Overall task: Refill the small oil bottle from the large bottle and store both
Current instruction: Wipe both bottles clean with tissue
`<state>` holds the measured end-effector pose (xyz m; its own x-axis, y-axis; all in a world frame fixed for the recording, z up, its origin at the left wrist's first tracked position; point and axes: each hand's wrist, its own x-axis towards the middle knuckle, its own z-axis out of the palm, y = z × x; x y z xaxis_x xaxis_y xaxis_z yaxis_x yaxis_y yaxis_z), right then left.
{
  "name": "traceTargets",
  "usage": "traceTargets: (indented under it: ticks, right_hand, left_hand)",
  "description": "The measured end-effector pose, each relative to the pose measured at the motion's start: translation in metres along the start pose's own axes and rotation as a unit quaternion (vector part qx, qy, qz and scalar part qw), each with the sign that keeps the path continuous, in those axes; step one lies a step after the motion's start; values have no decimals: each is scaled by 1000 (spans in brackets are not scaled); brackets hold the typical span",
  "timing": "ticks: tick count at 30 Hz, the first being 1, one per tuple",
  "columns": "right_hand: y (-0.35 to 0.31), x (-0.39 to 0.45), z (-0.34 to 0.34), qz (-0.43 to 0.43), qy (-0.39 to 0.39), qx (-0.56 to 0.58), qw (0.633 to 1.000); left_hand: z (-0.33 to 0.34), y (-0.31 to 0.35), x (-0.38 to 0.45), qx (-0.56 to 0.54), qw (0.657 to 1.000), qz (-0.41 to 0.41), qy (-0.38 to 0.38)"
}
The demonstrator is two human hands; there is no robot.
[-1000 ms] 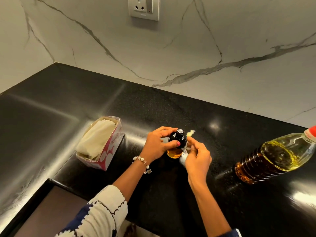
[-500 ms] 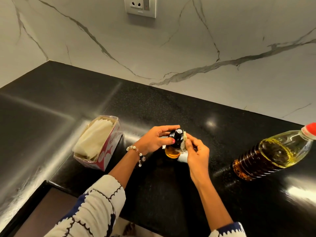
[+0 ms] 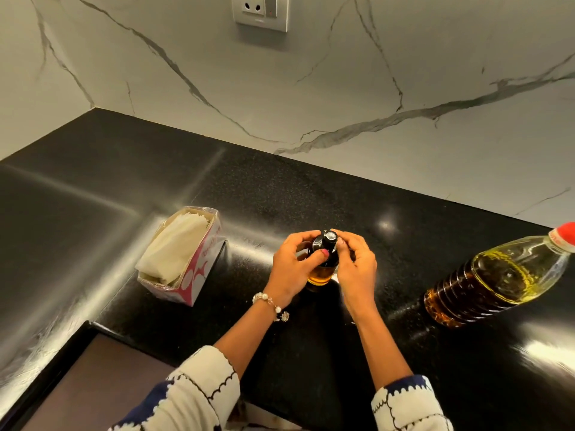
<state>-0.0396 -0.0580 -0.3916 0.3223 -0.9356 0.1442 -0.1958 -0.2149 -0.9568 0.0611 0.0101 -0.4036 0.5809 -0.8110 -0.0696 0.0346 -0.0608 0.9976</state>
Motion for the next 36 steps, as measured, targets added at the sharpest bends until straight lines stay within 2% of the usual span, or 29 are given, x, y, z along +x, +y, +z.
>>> traceTargets:
  ticks: [2, 4, 9, 15, 20, 23, 28, 32, 34, 36]
  right_hand:
    - [-2, 10, -4, 20, -41, 8, 999]
    - [-5, 11, -7, 46, -47, 13, 998]
    - [-9, -10, -10, 69, 37, -17, 997]
    - [-7, -6, -5, 70, 77, 14, 994]
    - [-12, 26, -3, 73, -4, 45, 996]
    - [-14, 34, 6, 91, -15, 62, 994]
    - [-11, 5, 8, 136, 35, 108, 984]
    - [-11, -12, 4, 92, 88, 70, 989]
    - [-11, -11, 4, 69, 68, 57, 994]
    - [-9, -1, 2, 66, 7, 49, 997]
  left_hand:
    - [-3, 1, 3, -5, 1000, -4, -13]
    - [-7, 5, 7, -22, 999, -14, -28]
    - [-12, 13, 17, -30, 999, -28, 1]
    - [-15, 14, 26, 35, 998, -43, -7]
    - [-19, 20, 25, 53, 998, -33, -32]
    - [-18, 22, 21, 33, 998, -39, -27]
    - [-14, 16, 16, 37, 998, -51, 14]
    - [-13, 19, 18, 14, 997, -81, 14]
    - [-12, 21, 19, 18, 995, -101, 8]
    - [-12, 25, 19, 28, 992, -121, 1]
